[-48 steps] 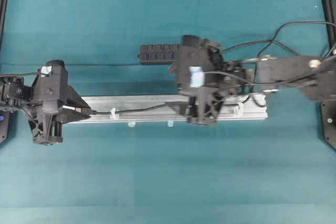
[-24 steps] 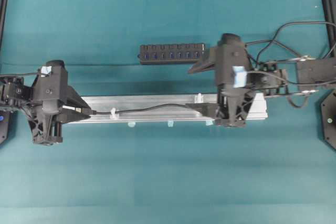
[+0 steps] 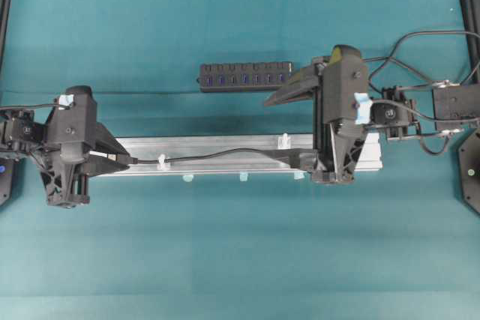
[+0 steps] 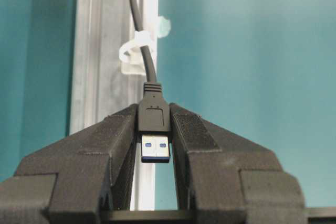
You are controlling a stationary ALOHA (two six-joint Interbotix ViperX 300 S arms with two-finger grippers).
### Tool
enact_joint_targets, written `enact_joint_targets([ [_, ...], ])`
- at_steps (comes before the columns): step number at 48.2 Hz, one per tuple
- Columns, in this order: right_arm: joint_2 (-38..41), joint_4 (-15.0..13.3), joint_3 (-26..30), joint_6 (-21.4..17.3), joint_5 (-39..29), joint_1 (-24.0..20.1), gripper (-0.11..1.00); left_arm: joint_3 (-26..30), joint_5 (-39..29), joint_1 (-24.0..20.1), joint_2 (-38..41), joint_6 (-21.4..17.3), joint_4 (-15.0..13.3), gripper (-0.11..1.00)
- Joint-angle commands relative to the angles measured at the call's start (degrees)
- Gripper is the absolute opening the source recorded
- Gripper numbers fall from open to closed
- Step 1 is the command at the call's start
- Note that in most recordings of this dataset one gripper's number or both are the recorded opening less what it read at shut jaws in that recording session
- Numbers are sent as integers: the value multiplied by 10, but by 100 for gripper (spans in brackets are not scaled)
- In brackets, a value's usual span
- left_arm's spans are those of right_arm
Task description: Pass the USB cable through three rings with both arms.
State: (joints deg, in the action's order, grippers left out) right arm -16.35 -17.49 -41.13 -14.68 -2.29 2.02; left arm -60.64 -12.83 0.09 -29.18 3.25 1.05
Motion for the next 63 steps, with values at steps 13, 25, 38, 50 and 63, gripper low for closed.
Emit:
enact_joint_targets([
  [13, 10, 9, 25, -7, 47, -2, 81, 14, 3, 4, -5, 2, 1, 22],
  [25, 10, 9, 24, -6, 47, -2, 81, 14, 3, 4, -5, 2, 1, 22],
  [38, 14, 9, 23, -6, 47, -2, 81, 14, 3, 4, -5, 3, 1, 22],
  [50, 18, 9, 23, -6, 47, -2, 81, 15, 3, 4, -5, 3, 1, 22],
  [63, 22, 9, 25, -6, 47, -2, 81, 15, 4, 4, -5, 4, 1, 22],
])
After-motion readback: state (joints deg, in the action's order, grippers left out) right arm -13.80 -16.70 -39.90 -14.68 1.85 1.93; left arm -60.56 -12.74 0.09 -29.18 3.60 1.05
